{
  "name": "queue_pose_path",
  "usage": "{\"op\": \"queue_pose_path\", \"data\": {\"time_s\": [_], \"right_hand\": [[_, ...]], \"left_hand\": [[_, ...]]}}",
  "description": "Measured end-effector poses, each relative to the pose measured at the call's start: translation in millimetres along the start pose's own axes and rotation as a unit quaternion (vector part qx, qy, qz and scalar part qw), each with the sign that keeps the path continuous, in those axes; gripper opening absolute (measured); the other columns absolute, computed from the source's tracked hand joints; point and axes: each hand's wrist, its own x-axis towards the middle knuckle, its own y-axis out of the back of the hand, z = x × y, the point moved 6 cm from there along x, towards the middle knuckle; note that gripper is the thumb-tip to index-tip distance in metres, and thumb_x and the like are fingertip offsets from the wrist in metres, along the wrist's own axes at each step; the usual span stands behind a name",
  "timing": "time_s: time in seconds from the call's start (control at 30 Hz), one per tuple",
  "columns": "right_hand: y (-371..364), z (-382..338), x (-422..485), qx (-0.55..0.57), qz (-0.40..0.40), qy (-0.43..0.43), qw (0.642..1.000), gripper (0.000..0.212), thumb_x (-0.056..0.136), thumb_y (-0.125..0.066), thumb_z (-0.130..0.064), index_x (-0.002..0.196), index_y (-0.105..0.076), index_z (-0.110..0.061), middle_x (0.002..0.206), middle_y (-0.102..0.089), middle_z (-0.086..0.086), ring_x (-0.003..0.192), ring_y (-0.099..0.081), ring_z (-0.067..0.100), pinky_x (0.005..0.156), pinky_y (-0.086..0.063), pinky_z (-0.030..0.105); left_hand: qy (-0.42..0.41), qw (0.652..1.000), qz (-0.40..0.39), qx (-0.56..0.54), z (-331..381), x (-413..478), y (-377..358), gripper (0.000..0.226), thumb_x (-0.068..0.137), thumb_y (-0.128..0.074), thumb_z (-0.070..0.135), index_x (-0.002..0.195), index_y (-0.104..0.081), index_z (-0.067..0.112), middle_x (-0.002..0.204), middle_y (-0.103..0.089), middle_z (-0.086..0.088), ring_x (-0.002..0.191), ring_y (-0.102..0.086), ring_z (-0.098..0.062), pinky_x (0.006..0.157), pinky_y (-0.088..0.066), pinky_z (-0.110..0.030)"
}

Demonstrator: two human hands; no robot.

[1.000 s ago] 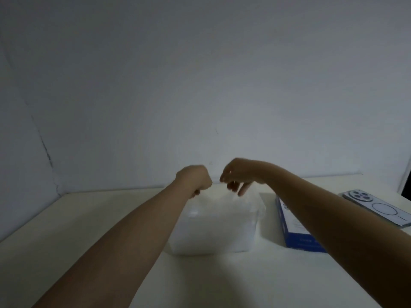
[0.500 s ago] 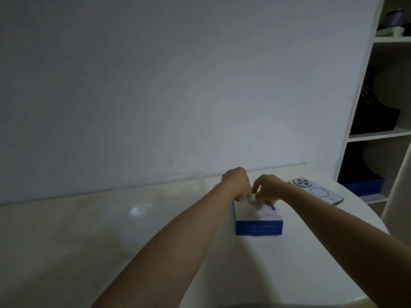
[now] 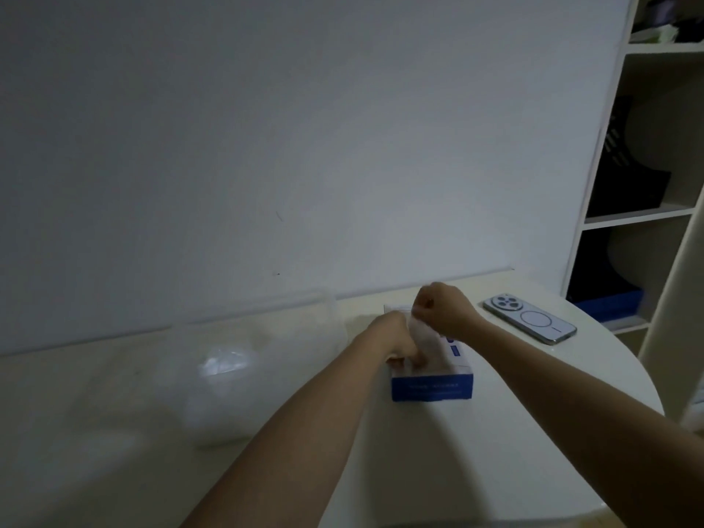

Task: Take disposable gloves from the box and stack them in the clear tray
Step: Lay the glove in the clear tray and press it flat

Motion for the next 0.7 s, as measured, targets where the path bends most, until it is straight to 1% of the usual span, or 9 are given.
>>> {"op": "queue_pose_path", "data": {"time_s": [0.07, 0.13, 0.27, 0.3, 0.37, 0.43, 0.5, 0.63, 0.7], "right_hand": [[20.6, 3.5, 1.7, 0.154, 0.085, -0.024, 0.984, 0.021, 0.092, -0.052, -0.018, 0.076, -0.056, -0.005, 0.073, -0.055, 0.006, 0.067, -0.049, 0.018, 0.060, -0.038, 0.028], [30.8, 3.8, 4.5, 0.263, 0.093, -0.042, 0.959, 0.024, 0.090, -0.049, -0.017, 0.070, -0.049, -0.002, 0.070, -0.048, 0.012, 0.066, -0.042, 0.021, 0.062, -0.033, 0.031], [27.7, -3.2, 6.1, 0.297, 0.008, -0.067, 0.953, 0.027, 0.089, -0.051, -0.020, 0.073, -0.052, 0.001, 0.076, -0.048, 0.013, 0.071, -0.044, 0.024, 0.065, -0.036, 0.034], [26.1, -3.6, 6.7, 0.300, -0.003, -0.072, 0.951, 0.031, 0.091, -0.051, -0.021, 0.079, -0.055, 0.007, 0.078, -0.050, 0.014, 0.072, -0.046, 0.026, 0.066, -0.038, 0.034], [24.2, -8.0, 6.4, 0.293, -0.018, -0.071, 0.953, 0.030, 0.095, -0.051, -0.022, 0.080, -0.061, 0.001, 0.077, -0.056, 0.011, 0.068, -0.051, 0.020, 0.062, -0.041, 0.030], [22.5, -15.9, 7.1, 0.290, -0.023, -0.065, 0.955, 0.026, 0.098, -0.051, -0.021, 0.078, -0.060, -0.007, 0.074, -0.057, 0.008, 0.063, -0.051, 0.015, 0.059, -0.042, 0.026], [18.7, -24.8, 7.0, 0.280, -0.035, -0.074, 0.957, 0.031, 0.100, -0.050, -0.026, 0.077, -0.057, -0.006, 0.070, -0.054, 0.009, 0.057, -0.049, 0.014, 0.053, -0.040, 0.025], [11.5, -50.4, 5.5, 0.241, -0.079, -0.062, 0.965, 0.034, 0.094, -0.056, -0.038, 0.080, -0.062, -0.008, 0.076, -0.061, 0.011, 0.065, -0.055, 0.019, 0.058, -0.042, 0.027], [6.1, -67.6, 4.8, 0.216, -0.114, -0.059, 0.968, 0.031, 0.092, -0.057, -0.040, 0.086, -0.063, -0.010, 0.083, -0.064, 0.011, 0.072, -0.059, 0.021, 0.062, -0.048, 0.028]], "left_hand": [[-0.005, 1.000, 0.000, -0.016, 0.7, -2.0, -0.7, 0.025, 0.078, -0.078, 0.016, 0.097, -0.065, 0.005, 0.077, -0.063, -0.008, 0.068, -0.062, -0.019, 0.065, -0.054, -0.028], [0.002, 0.999, 0.007, -0.042, -0.5, -3.7, 0.5, 0.041, 0.081, -0.076, 0.021, 0.114, -0.061, 0.002, 0.099, -0.067, -0.015, 0.085, -0.066, -0.026, 0.081, -0.057, -0.034], [-0.004, 0.979, 0.061, -0.194, 3.0, -11.8, 21.2, 0.057, 0.085, -0.072, 0.022, 0.131, -0.048, -0.003, 0.110, -0.063, -0.018, 0.087, -0.067, -0.028, 0.086, -0.057, -0.040], [-0.005, 0.971, 0.092, -0.219, 2.8, -15.2, 31.2, 0.070, 0.083, -0.074, 0.023, 0.137, -0.038, -0.002, 0.116, -0.059, -0.016, 0.092, -0.065, -0.026, 0.086, -0.057, -0.039], [-0.031, 0.967, 0.170, -0.185, 4.3, -24.7, 55.1, 0.088, 0.077, -0.078, 0.031, 0.144, -0.027, 0.004, 0.132, -0.047, -0.014, 0.114, -0.056, -0.028, 0.094, -0.052, -0.038], [-0.064, 0.958, 0.251, -0.120, 5.7, -39.1, 79.0, 0.082, 0.075, -0.078, 0.035, 0.142, -0.035, 0.013, 0.138, -0.043, -0.010, 0.123, -0.047, -0.027, 0.099, -0.046, -0.037], [-0.077, 0.949, 0.277, -0.126, -0.9, -50.3, 96.5, 0.076, 0.074, -0.079, 0.037, 0.137, -0.042, 0.018, 0.133, -0.048, -0.006, 0.121, -0.047, -0.025, 0.098, -0.046, -0.039], [-0.084, 0.964, 0.153, -0.200, -23.0, -66.8, 106.8, 0.061, 0.073, -0.082, 0.024, 0.126, -0.055, 0.012, 0.120, -0.056, -0.002, 0.106, -0.055, -0.018, 0.081, -0.047, -0.027], [-0.086, 0.961, 0.178, -0.195, -38.8, -78.7, 117.4, 0.040, 0.075, -0.080, 0.022, 0.111, -0.065, 0.013, 0.107, -0.061, -0.002, 0.090, -0.057, -0.013, 0.071, -0.043, -0.025]]}}
